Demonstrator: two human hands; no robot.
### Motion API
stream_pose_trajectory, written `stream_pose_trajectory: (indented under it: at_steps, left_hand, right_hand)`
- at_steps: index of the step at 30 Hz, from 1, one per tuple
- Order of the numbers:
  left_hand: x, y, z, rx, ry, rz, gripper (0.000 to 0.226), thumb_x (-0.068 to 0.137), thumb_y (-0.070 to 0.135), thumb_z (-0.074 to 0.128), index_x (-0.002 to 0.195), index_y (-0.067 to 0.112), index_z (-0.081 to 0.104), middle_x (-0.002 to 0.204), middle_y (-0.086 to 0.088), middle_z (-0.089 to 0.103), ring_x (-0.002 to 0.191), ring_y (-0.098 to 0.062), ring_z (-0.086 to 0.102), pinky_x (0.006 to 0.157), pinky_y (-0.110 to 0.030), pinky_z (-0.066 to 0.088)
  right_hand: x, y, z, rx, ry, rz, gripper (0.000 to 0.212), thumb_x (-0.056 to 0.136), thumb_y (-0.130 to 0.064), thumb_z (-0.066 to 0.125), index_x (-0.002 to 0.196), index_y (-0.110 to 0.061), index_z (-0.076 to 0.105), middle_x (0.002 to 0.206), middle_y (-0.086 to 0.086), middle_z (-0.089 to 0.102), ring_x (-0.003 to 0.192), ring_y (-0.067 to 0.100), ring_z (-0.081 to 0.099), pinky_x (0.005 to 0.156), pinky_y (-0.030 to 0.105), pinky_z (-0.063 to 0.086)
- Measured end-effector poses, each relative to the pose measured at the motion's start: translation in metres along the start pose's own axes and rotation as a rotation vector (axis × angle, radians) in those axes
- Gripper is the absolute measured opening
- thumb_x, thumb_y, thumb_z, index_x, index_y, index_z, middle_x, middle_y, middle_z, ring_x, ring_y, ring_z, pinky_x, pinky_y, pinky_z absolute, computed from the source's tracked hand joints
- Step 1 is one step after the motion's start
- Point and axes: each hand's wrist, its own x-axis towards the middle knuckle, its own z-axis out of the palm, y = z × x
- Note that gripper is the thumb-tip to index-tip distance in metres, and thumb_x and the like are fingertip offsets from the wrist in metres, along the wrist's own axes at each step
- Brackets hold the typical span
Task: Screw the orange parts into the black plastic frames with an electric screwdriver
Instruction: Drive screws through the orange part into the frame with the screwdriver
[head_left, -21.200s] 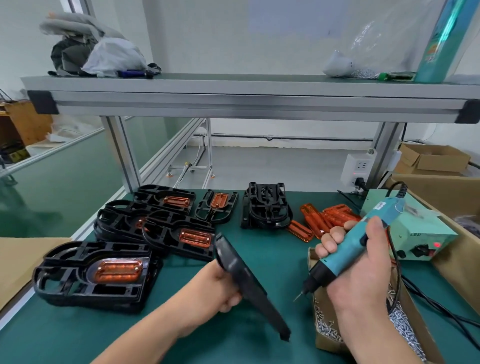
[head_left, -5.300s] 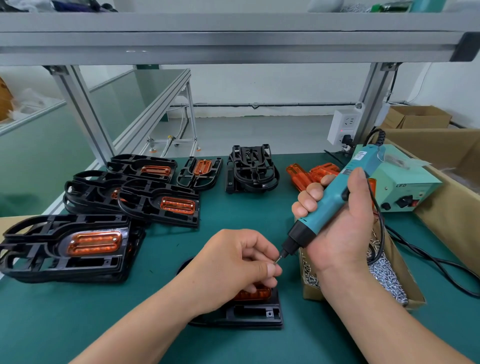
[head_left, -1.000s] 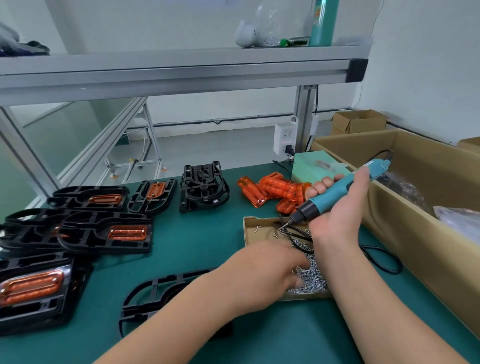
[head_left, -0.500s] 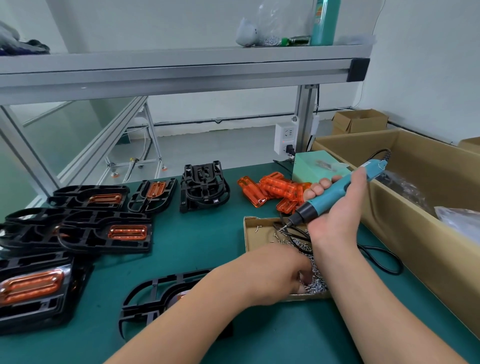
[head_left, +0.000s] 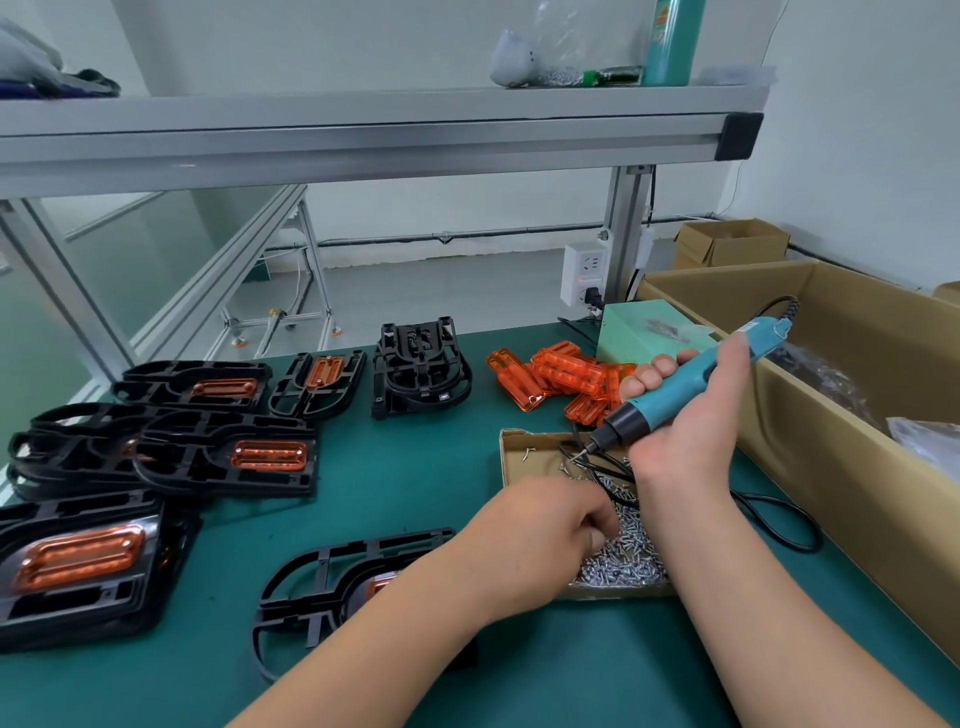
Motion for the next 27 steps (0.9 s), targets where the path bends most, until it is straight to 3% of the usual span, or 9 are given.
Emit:
stream_pose_trajectory:
  at_steps: [5, 8, 10, 14, 17, 19, 22, 27]
  left_hand:
    - [-0.005, 0.000, -0.004, -0.062, 0.033, -0.028, 0.025, 0.097, 0.009, 0.059, 0.107, 0.026, 0.074, 0.093, 0.006, 0.075, 0.073, -0.002, 0.060, 0.079, -0.027, 0.056]
    - [-0.009, 0.000, -0.007, -0.183, 0.087, -0.064, 0.016, 0.098, 0.016, 0.062, 0.100, 0.028, 0.072, 0.085, 0.004, 0.075, 0.074, -0.013, 0.069, 0.074, -0.034, 0.059]
    - [-0.012, -0.001, -0.010, -0.325, 0.116, -0.088, 0.013, 0.097, 0.016, 0.063, 0.097, 0.027, 0.071, 0.080, 0.006, 0.075, 0.075, -0.020, 0.072, 0.069, -0.031, 0.058]
    - [-0.023, -0.006, -0.025, -0.903, 0.091, -0.190, 0.010, 0.095, 0.010, 0.068, 0.101, 0.014, 0.074, 0.085, -0.004, 0.075, 0.071, -0.014, 0.064, 0.062, -0.024, 0.056]
    - [-0.036, -0.011, -0.037, -1.492, 0.000, -0.289, 0.014, 0.096, 0.002, 0.064, 0.110, 0.003, 0.067, 0.091, -0.011, 0.068, 0.070, -0.013, 0.060, 0.056, -0.019, 0.053]
    - [-0.046, -0.017, -0.044, -1.715, -0.008, -0.331, 0.021, 0.094, -0.003, 0.058, 0.115, 0.002, 0.061, 0.092, -0.012, 0.064, 0.071, -0.015, 0.058, 0.054, -0.020, 0.052]
    - [-0.064, -0.027, -0.055, -1.796, 0.006, -0.348, 0.020, 0.092, -0.002, 0.060, 0.111, 0.002, 0.063, 0.092, -0.012, 0.061, 0.070, -0.015, 0.054, 0.050, -0.019, 0.047]
    - [-0.089, -0.047, -0.071, -1.665, 0.076, -0.311, 0.012, 0.085, 0.005, 0.076, 0.097, 0.005, 0.075, 0.092, -0.010, 0.061, 0.070, -0.012, 0.050, 0.047, -0.017, 0.042]
  right_hand:
    - [-0.001, 0.002, 0.001, -0.013, 0.008, 0.000, 0.041, 0.101, -0.054, 0.066, 0.099, -0.016, 0.051, 0.075, 0.001, 0.051, 0.060, 0.016, 0.048, 0.056, 0.027, 0.045]
    - [-0.001, 0.001, 0.002, -0.008, 0.009, 0.009, 0.041, 0.102, -0.055, 0.066, 0.096, -0.017, 0.052, 0.074, 0.001, 0.051, 0.060, 0.015, 0.049, 0.055, 0.027, 0.046]
    - [-0.001, 0.001, 0.002, 0.000, 0.013, 0.009, 0.041, 0.101, -0.055, 0.067, 0.096, -0.017, 0.052, 0.074, 0.001, 0.051, 0.060, 0.016, 0.049, 0.055, 0.027, 0.045]
    - [-0.002, 0.002, 0.001, 0.000, 0.007, 0.011, 0.042, 0.100, -0.055, 0.069, 0.099, -0.016, 0.052, 0.076, 0.001, 0.052, 0.061, 0.015, 0.049, 0.057, 0.027, 0.046]
    - [-0.003, 0.003, 0.002, -0.002, -0.004, 0.014, 0.042, 0.100, -0.055, 0.069, 0.098, -0.016, 0.052, 0.076, 0.001, 0.052, 0.061, 0.015, 0.049, 0.058, 0.028, 0.046]
    - [-0.004, 0.004, 0.002, -0.006, -0.013, 0.019, 0.042, 0.100, -0.055, 0.069, 0.098, -0.016, 0.053, 0.076, 0.001, 0.052, 0.062, 0.015, 0.049, 0.058, 0.027, 0.046]
    - [-0.008, 0.005, 0.003, -0.015, -0.027, 0.024, 0.042, 0.100, -0.055, 0.068, 0.099, -0.016, 0.053, 0.076, 0.000, 0.052, 0.062, 0.015, 0.050, 0.058, 0.027, 0.047]
    - [-0.019, 0.014, 0.008, -0.027, -0.095, 0.047, 0.040, 0.101, -0.056, 0.066, 0.094, -0.018, 0.055, 0.075, 0.000, 0.050, 0.062, 0.014, 0.048, 0.058, 0.027, 0.044]
